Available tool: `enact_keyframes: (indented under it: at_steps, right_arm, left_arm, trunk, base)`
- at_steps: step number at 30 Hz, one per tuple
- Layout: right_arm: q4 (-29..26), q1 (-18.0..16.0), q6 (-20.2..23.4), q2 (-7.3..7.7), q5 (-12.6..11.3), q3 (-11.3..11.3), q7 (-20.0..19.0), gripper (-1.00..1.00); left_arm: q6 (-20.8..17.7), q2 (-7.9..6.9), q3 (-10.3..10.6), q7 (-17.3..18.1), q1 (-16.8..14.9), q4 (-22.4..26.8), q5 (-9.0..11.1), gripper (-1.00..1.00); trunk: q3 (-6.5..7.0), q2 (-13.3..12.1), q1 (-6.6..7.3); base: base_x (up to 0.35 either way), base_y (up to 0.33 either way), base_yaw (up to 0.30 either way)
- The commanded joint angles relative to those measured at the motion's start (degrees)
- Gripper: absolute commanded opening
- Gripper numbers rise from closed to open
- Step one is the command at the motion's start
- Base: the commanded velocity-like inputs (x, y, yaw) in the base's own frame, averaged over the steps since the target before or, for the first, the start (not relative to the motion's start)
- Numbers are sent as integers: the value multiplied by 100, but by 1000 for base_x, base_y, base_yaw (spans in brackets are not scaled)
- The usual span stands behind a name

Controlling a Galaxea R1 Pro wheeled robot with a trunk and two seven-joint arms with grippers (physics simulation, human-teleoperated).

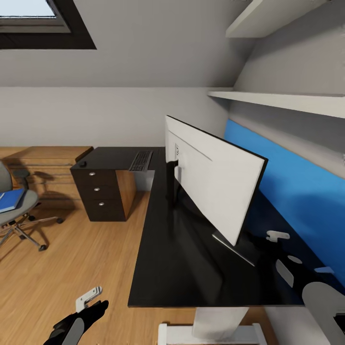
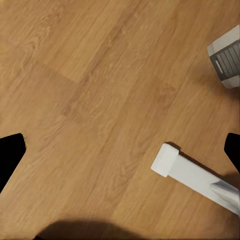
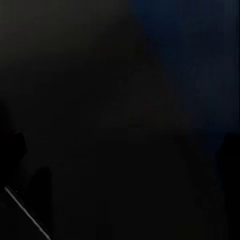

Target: In the bedroom, organize the workspace by keeping the computer under the desk, ensuring the monitor is on the desk, placing the keyboard on the desk next to the monitor, placing the mouse on the desk next to the keyboard, moving the folder from the swivel chair onto the desk next to the mouse, stacking the notebook on top of the folder with the pen on top of the notebook, and positioning the swivel chair next to the desk.

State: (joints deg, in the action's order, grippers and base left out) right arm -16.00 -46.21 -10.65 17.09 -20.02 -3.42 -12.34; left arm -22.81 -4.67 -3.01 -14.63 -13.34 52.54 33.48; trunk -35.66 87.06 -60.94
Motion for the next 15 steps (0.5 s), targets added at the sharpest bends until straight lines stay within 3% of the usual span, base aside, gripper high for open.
enact_keyframes:
  at_steps: [1,11,15]
  right_arm:
    - [264,-2,4,5,-72,-34,-17,100]
    - [264,-2,2,5,-72,-32,-16,100]
    - [264,-2,1,5,-72,-31,-14,100]
  left_arm:
    - [-22,-1,3,-40,-2,11,61,100]
    - [-22,0,10,-40,-2,5,60,100]
    - [-22,1,11,-40,-2,4,61,100]
  trunk:
    - [-6,3,2]
    - [-6,3,2]
    - [-6,3,2]
  base:
    - [-152,0,0]
    - [-34,0,0]
    - [-164,0,0]
